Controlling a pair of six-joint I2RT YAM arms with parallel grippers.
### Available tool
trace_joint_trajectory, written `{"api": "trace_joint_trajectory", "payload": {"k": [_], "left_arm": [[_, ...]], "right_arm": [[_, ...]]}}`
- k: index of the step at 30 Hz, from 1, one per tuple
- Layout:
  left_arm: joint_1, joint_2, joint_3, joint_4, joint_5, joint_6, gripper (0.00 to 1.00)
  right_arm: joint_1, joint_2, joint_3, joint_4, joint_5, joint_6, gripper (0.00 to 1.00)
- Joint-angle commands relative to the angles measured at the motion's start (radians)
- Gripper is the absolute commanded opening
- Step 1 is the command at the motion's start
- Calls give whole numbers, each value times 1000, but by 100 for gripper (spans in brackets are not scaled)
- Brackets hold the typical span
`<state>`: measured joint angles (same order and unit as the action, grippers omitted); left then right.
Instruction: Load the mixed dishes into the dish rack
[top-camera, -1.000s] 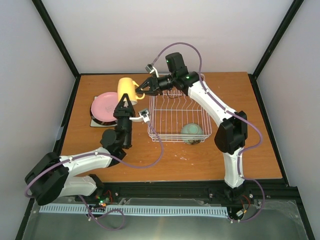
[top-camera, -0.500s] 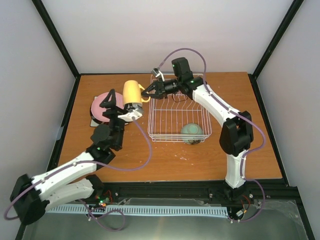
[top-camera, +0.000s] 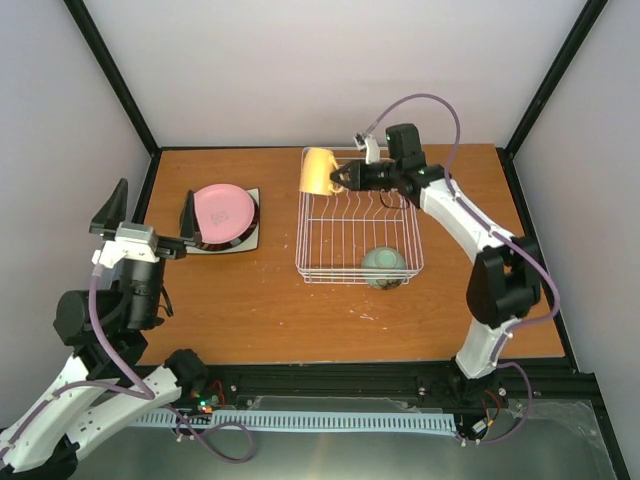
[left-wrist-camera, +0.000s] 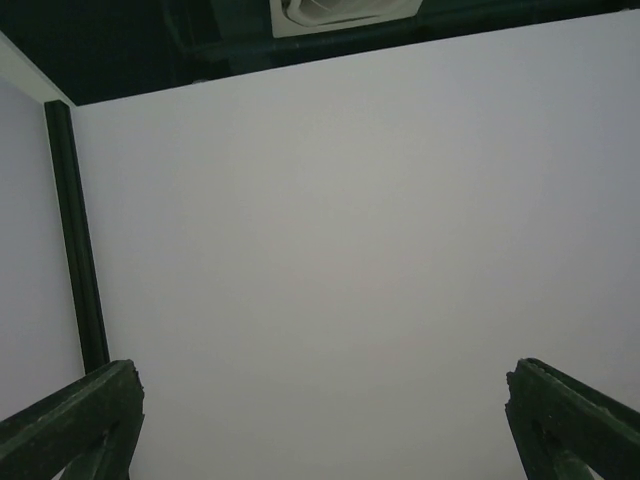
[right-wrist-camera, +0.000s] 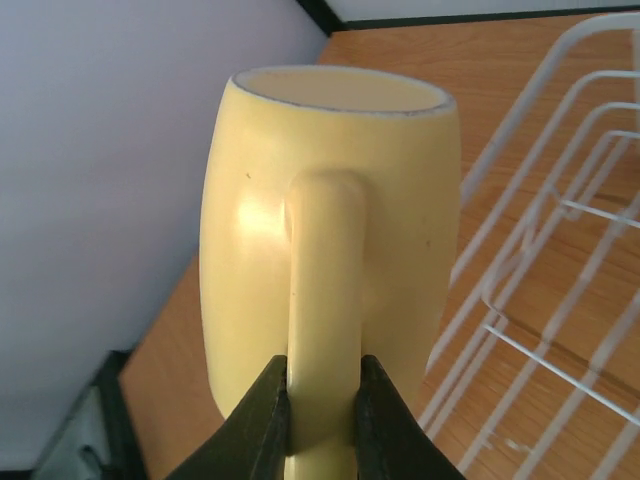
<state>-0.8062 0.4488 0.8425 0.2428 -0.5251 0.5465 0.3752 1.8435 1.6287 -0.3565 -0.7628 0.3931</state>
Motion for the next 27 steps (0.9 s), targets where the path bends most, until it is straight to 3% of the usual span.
{"api": "trace_joint_trajectory", "payload": {"k": [1, 7, 11, 17, 27], "left_arm": [[-8, 10, -23, -53, 7, -30, 100], [-8, 54, -49, -17, -26, 11, 100], [-8, 62, -93, 51, -26, 27, 100], [-7, 76, -141, 104, -57, 25, 100], [8, 45, -183, 119, -95, 1, 100]], "right_arm": [[20, -239, -206, 209, 182, -176, 3], [31, -518, -556, 411, 289, -308, 3], [31, -598, -706, 462, 300, -385, 3], [58, -559, -838, 611, 285, -440, 3], [96, -337, -799, 657, 288, -502, 3]]}}
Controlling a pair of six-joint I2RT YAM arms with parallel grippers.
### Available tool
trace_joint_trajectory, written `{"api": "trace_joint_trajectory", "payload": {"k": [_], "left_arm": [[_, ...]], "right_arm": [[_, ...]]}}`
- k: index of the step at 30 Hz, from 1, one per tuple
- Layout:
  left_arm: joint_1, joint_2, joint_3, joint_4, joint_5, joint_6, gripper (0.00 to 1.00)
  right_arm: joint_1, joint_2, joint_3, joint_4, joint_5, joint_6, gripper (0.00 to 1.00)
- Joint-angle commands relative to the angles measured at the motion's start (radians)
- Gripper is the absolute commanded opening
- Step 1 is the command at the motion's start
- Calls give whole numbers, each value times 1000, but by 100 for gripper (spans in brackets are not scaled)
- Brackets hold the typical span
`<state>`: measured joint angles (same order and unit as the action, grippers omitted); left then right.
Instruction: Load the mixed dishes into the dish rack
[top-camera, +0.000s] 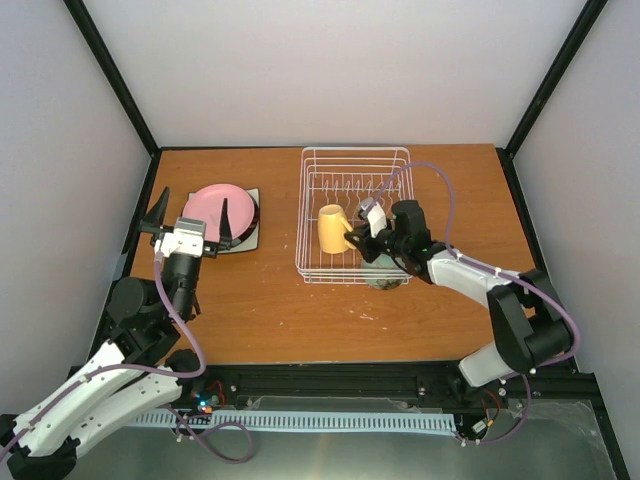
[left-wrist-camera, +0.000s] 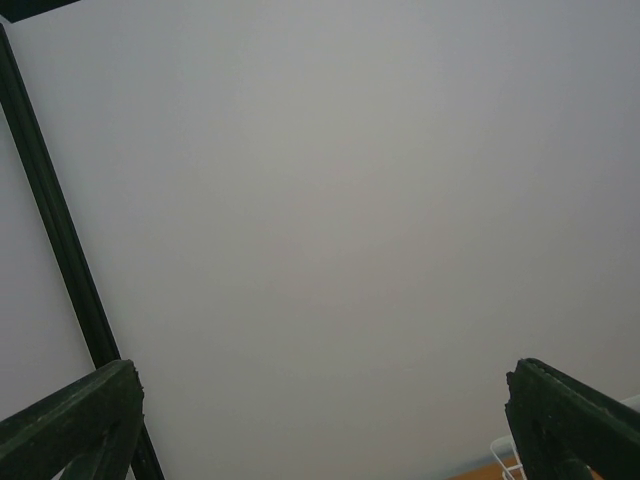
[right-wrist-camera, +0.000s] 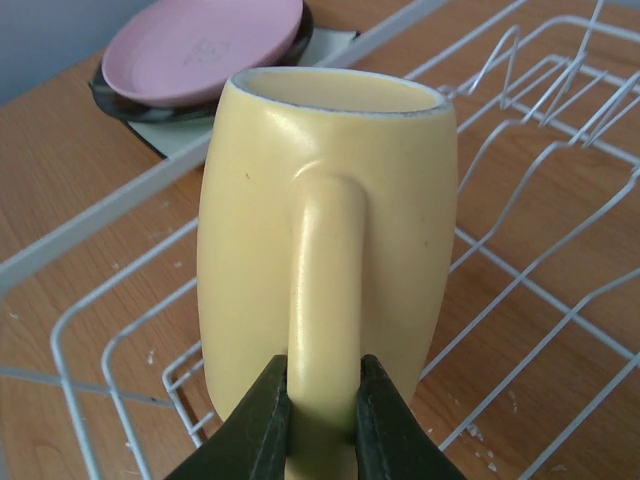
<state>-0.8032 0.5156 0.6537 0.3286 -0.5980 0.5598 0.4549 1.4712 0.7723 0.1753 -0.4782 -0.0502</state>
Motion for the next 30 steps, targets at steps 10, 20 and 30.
{"api": "trace_joint_trajectory", "payload": {"k": [10, 20, 30], "left_arm": [[27, -38, -5, 29, -25, 10, 100], [53, -43, -16, 27, -13, 14, 100], [60, -69, -22, 24, -19, 29, 100]], "right_arm": [[21, 190, 151, -1, 11, -125, 3], [30, 292, 241, -170, -2, -167, 3], [49, 349, 278, -300, 22, -209, 4]]}}
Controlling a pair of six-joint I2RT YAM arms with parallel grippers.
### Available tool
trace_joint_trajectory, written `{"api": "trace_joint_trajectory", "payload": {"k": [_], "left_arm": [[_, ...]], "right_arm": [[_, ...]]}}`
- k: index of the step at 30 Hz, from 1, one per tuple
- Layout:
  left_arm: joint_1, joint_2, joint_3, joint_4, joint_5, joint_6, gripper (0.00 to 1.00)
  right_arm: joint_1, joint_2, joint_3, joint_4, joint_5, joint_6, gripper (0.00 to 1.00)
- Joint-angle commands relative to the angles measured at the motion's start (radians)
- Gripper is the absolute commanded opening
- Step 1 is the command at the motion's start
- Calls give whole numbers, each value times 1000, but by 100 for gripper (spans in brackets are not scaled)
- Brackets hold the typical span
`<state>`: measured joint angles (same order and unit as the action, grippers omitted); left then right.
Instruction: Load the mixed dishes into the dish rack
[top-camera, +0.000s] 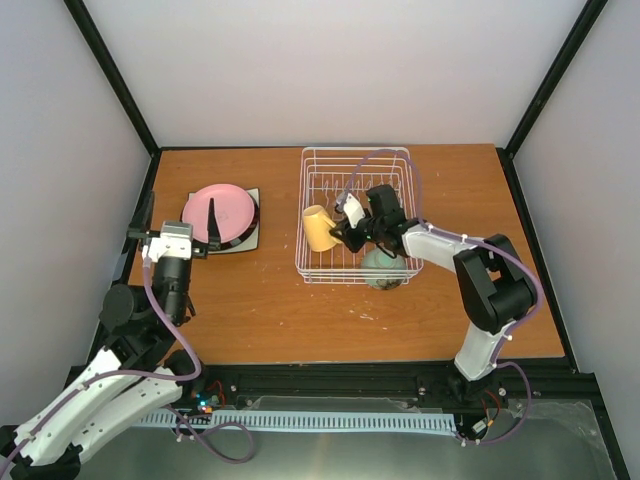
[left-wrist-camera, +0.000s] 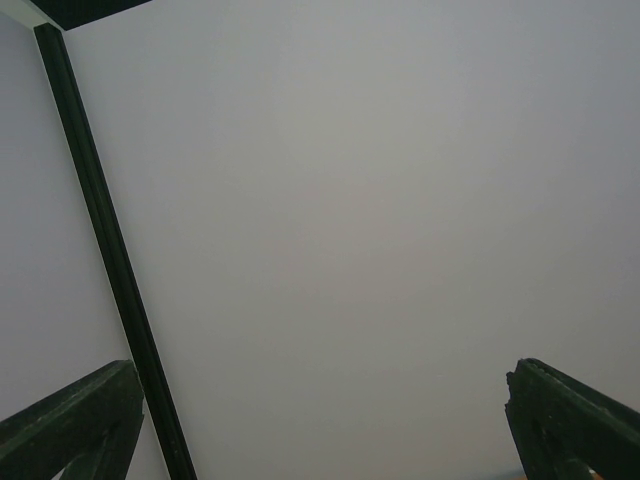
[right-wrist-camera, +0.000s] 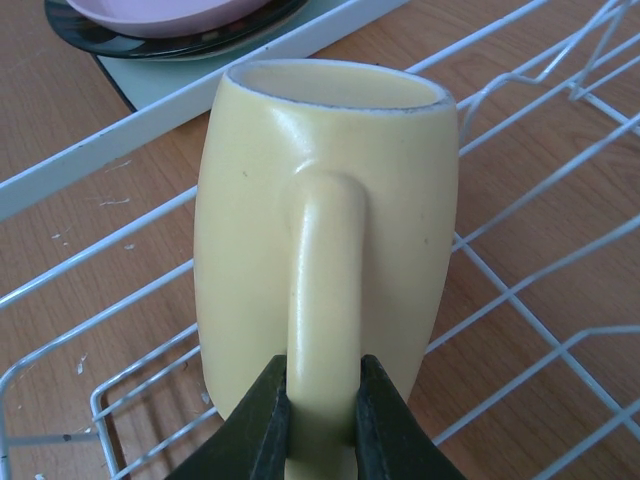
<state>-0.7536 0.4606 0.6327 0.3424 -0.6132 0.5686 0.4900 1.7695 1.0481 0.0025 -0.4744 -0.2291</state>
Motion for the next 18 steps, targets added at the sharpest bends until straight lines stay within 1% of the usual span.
{"api": "trace_joint_trajectory", "payload": {"k": [1, 8, 12, 15, 18], "left_arm": [[10, -16, -1, 10, -5, 24, 100], [12, -31, 12, 4, -14, 44, 100], [12, -38, 19, -4, -17, 50, 100], [12, -37, 22, -3, -17, 59, 100], [12, -33, 27, 5, -17, 70, 100]], "right_arm": [[16, 57, 3, -134, 20, -34, 5], [22, 101, 7, -171, 42, -43, 6], [22, 113, -4, -170, 27, -31, 12], [22, 132, 2, -196, 11, -16, 19], [22, 143, 1, -213, 2, 3, 21]]}}
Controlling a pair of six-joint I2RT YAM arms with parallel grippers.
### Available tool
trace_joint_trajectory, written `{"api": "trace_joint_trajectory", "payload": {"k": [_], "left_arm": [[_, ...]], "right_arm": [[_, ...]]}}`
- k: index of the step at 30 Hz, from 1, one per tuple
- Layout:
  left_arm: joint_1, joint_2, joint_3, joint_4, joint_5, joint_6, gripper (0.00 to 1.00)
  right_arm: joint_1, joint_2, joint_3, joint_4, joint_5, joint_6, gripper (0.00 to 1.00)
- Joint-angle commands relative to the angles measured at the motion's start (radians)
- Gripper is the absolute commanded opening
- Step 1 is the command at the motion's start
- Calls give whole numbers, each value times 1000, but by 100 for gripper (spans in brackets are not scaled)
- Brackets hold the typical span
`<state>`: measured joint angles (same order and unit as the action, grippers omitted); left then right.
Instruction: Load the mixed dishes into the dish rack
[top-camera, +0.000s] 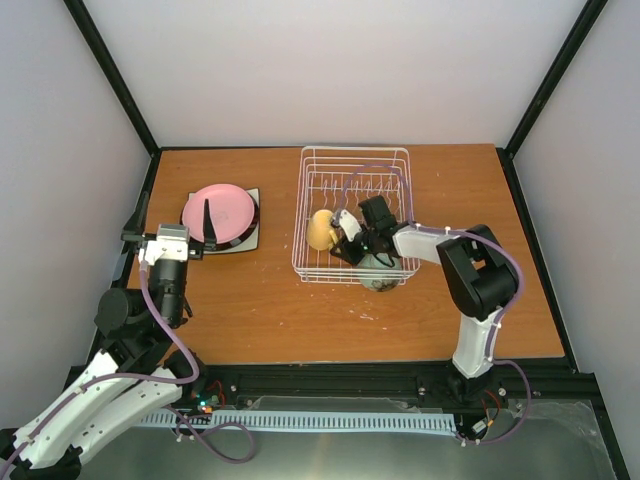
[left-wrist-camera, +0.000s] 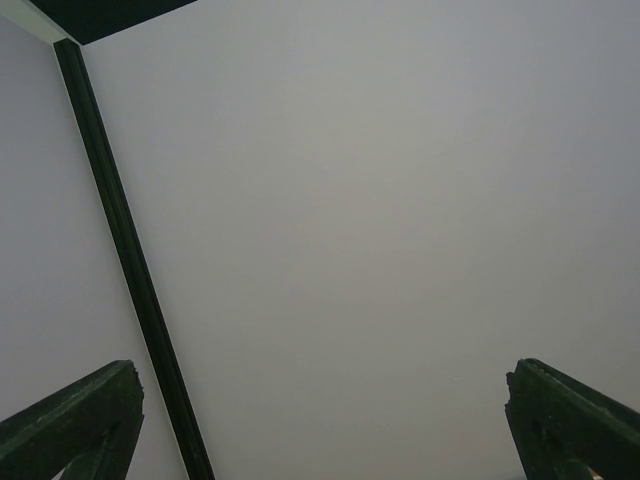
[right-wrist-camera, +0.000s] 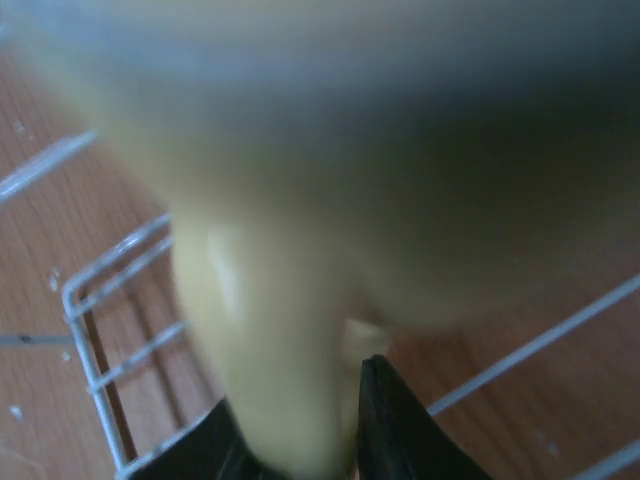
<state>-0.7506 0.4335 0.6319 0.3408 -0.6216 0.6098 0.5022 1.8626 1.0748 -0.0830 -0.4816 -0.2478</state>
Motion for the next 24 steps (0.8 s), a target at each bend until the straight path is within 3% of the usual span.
{"api": "trace_joint_trajectory", "payload": {"k": [1, 9, 15, 24], "left_arm": [[9, -4, 28, 11, -9, 32, 100], [10, 12, 31, 28, 0, 40, 100], [10, 10, 39, 31, 1, 41, 100], [11, 4, 40, 26, -6, 43, 100]], "right_arm": [[10, 49, -33, -128, 7, 28, 22], [10, -1, -65, -118, 29, 55, 28], [4, -97, -110, -65, 69, 59, 3], [-1, -157, -112, -91, 29, 54, 3]]}}
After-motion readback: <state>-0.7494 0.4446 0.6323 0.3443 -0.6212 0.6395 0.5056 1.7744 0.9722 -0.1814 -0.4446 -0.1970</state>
